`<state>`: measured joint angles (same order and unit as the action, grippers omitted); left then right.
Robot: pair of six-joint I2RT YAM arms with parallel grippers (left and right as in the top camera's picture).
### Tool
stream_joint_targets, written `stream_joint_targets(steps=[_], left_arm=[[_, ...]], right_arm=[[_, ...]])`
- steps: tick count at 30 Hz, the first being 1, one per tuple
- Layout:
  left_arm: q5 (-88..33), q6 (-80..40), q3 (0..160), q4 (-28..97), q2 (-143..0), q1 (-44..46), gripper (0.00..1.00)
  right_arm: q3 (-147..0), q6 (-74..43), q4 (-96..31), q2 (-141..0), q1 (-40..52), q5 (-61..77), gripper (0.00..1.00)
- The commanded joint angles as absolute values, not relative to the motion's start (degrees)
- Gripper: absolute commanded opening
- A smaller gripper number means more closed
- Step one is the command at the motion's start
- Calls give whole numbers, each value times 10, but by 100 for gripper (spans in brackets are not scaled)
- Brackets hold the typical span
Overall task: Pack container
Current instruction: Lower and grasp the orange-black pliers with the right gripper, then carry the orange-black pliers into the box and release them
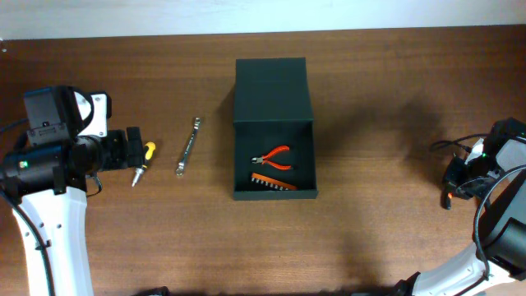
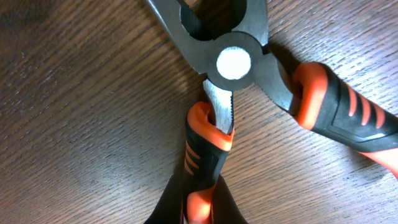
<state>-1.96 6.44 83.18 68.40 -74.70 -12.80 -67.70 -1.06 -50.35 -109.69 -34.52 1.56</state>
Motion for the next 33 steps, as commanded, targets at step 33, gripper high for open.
stream_joint_targets(steps=[33], left_arm=[[-18,72,841,686,-749,-126,99]], right_arm=[[-1085,433,-797,-1049,285,56,4]])
